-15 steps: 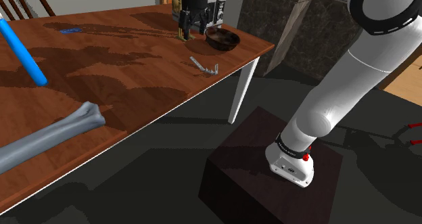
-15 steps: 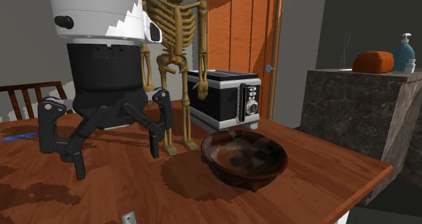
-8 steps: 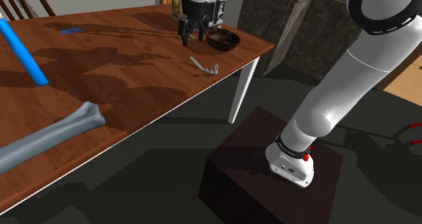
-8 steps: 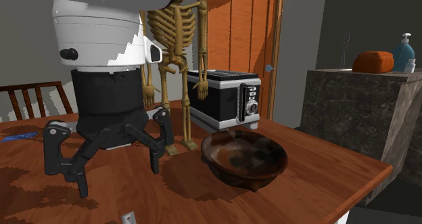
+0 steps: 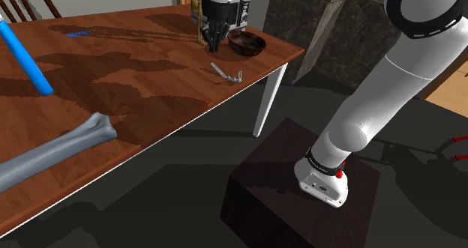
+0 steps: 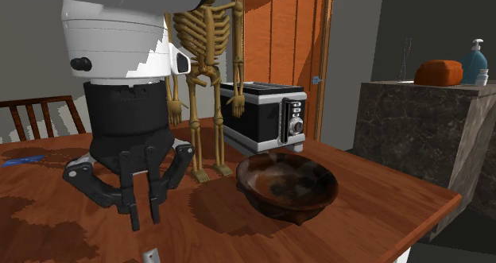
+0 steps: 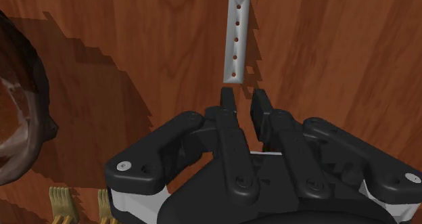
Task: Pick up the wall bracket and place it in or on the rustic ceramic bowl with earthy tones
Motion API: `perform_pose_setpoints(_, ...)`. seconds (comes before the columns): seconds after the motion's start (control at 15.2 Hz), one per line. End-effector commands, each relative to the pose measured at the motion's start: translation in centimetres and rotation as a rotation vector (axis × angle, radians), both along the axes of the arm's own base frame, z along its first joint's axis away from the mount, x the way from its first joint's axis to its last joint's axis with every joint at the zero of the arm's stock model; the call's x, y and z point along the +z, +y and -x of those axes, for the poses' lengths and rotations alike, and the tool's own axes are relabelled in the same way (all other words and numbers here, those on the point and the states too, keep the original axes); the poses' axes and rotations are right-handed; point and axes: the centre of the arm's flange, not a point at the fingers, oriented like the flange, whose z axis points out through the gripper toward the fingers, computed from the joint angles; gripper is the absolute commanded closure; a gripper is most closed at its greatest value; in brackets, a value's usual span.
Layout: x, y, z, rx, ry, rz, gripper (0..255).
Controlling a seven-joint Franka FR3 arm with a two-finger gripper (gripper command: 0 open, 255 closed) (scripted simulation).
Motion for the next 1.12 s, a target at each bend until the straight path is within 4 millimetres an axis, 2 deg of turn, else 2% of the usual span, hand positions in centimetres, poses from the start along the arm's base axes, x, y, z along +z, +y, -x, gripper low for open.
perform_pose_setpoints(0.0, 0.0, 0.0, 0.0, 0.0, 0.0, 0.0, 255)
perform_pose_setpoints(0.4, 0.0, 0.0, 0.0, 0.0, 0.0, 0.0, 255)
perform_pose_setpoints(0.46, 0.0, 0.0, 0.0, 0.0, 0.0, 0.0, 0)
perform_pose_setpoints(0.66, -1.8, 0.4, 5.6, 0.0, -0.128, 0.02, 0)
perform_pose_setpoints(0.92, -5.2, 0.9, 12.6, -0.001, -0.299, 0.046, 0)
perform_pose_setpoints(0.99, -6.0, 0.9, 13.9, -0.001, -0.332, 0.051, 0)
perform_pose_setpoints(1.06, -6.5, 0.9, 13.7, -0.001, -0.332, 0.051, 0)
